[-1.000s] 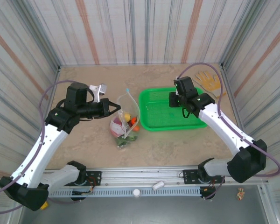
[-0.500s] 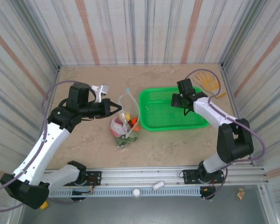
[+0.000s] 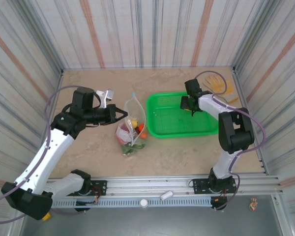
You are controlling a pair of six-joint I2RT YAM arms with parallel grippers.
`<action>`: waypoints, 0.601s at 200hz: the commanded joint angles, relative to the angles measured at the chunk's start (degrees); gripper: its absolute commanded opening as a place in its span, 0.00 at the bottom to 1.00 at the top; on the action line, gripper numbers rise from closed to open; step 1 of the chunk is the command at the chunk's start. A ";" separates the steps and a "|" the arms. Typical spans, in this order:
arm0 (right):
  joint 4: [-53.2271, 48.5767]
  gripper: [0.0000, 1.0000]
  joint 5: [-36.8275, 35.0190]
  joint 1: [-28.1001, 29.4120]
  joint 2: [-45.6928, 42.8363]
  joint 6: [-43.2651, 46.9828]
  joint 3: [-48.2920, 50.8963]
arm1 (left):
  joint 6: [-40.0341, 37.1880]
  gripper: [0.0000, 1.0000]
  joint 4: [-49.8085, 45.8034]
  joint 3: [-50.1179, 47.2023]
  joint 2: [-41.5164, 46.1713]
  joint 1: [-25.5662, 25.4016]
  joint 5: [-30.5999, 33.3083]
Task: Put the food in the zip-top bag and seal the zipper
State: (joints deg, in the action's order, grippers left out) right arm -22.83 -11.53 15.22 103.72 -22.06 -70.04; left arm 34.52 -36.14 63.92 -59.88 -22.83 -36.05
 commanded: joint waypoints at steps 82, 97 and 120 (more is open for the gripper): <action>-1.27 0.39 1.60 -0.81 2.82 1.51 -2.26 | -0.86 0.00 0.37 0.37 -1.29 0.33 -1.82; -2.45 0.39 1.99 -0.81 1.69 0.93 -2.64 | -0.63 0.00 0.27 0.50 -1.29 0.33 -1.96; -4.99 0.38 2.91 -0.81 -0.17 -0.52 -3.32 | -0.51 0.00 0.26 0.45 -0.98 0.33 -2.07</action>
State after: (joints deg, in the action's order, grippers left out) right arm -23.18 -10.13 14.85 106.37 -20.62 -71.40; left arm 34.48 -36.12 63.92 -60.99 -22.83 -36.62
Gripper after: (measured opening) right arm 0.469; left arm 0.052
